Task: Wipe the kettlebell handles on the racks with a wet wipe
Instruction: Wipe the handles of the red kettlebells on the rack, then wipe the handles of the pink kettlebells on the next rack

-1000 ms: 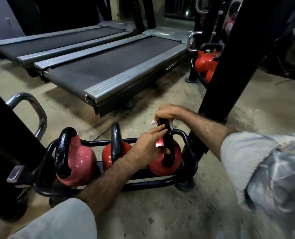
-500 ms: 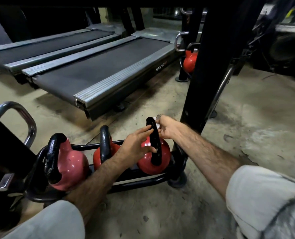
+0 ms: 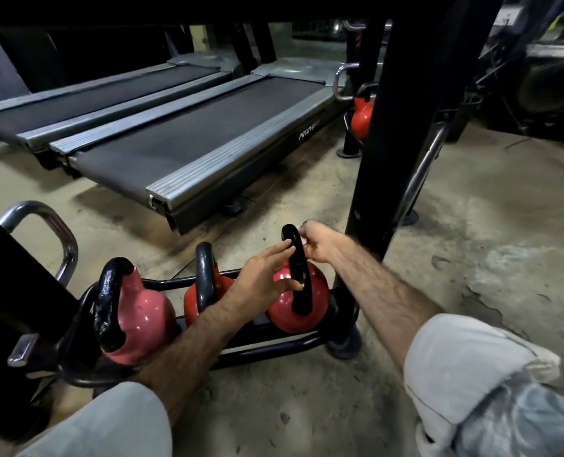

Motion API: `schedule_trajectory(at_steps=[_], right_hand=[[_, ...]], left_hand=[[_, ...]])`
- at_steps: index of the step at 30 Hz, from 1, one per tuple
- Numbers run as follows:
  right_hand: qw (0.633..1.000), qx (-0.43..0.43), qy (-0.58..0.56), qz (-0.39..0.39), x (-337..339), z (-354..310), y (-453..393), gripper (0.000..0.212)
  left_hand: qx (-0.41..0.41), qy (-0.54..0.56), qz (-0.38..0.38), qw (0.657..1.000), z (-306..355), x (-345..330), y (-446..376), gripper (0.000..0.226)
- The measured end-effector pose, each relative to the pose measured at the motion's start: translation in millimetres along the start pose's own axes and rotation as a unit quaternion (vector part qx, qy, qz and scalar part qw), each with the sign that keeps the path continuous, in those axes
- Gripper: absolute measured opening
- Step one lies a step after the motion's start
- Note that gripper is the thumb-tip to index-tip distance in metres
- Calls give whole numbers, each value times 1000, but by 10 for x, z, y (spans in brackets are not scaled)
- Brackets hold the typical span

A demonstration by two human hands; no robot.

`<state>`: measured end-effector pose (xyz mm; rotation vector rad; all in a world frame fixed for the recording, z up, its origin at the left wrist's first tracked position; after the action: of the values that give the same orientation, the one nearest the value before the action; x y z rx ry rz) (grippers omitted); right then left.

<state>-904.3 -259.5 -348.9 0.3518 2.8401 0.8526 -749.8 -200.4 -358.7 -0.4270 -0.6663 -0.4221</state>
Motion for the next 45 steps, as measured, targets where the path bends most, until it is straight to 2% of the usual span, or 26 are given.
schedule_trajectory(at_steps=[2,4,6,9,12,15,18,20,21,23,25,27,31,35,39,42,45], right_hand=[[994,64,92,10,-37,-110,54,19],[964,120,233,45,-33,-173,80,25],[949,139,277,59,-17,-182,119,29],[991,60,119,-13,-11,-115,112,26],[999,-23,-18,-24,10,-27,24,31],[1000,-11,-25,-16,-13,5,4,28],[991,74,101,56,-30,-65,34,24],[952,142,231,140,-7,-163,172,36],[931,175,284,147,-6,-187,281,37],[899,220,362,112,0,-172,542,31],[884,243,389,94,29,-1,701,22],[885,270,368,94,62,201,796,14],[893,286,337,82,124,420,1068,11],[904,235,350,67,194,543,1198,11],[906,164,385,69,260,488,1369,9],[937,173,295,75,223,208,1865,9],[948,206,231,74,176,-142,2406,15]], left_hand=[[-2,2,-2,1000,-7,-2,6,76],[-3,2,-6,1000,-2,4,4,77],[-3,2,-8,1000,1,12,6,78],[3,11,-11,1000,22,8,0,77],[10,18,-5,1000,23,11,-21,77],[10,23,-3,1000,11,1,-3,76],[10,36,3,999,-17,-22,25,75],[25,50,12,998,-16,-26,38,75],[36,51,11,998,-14,-31,46,76],[64,47,10,997,75,-4,42,74],[112,100,19,988,157,18,64,63],[166,154,29,974,223,69,80,48],[236,173,26,956,472,141,120,35],[276,187,48,941,683,195,98,34],[302,139,40,942,889,310,201,36],[311,102,52,943,1118,491,368,31],[302,41,75,949,1360,799,571,23]])
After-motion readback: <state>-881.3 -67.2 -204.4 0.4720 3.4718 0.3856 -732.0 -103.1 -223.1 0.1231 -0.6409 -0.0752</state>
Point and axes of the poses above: each hand's wrist, its own y-axis away from the middle knuckle, its own x-axis out of the back of the hand, z = x × y, the point moved 1 cm from there along -y, towards the middle knuckle, and after that the axes turned 1 degree about x, right-handed, at the moved point
